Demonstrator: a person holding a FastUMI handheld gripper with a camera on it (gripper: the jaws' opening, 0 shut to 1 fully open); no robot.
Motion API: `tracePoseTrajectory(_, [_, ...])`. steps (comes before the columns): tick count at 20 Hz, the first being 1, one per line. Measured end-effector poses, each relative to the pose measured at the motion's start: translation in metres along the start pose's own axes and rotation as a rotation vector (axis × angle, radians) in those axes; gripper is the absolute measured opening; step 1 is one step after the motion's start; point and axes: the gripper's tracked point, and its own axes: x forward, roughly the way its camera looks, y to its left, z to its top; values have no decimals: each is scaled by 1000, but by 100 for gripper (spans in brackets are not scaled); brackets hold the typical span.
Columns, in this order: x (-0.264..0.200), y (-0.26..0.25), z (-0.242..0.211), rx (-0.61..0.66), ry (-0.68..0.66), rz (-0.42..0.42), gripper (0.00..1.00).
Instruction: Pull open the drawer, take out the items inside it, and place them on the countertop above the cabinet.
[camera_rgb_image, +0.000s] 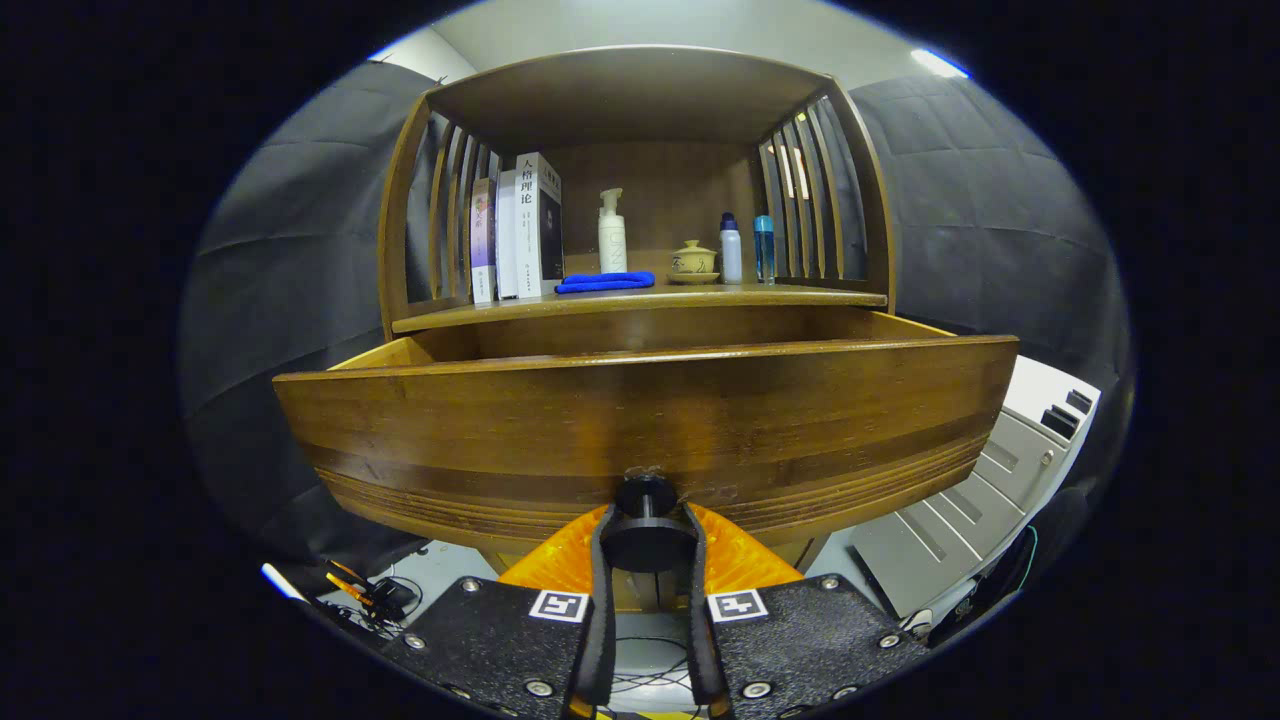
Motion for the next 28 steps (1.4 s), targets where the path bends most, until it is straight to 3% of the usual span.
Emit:
tracePoseTrajectory(21, [-29,1,-13,-1,17,8,30])
tracePoseTrajectory(24, [-33,5,-18,8,38,32,42])
tracePoseTrajectory(28, [-50,13,12,40,-36,77,72])
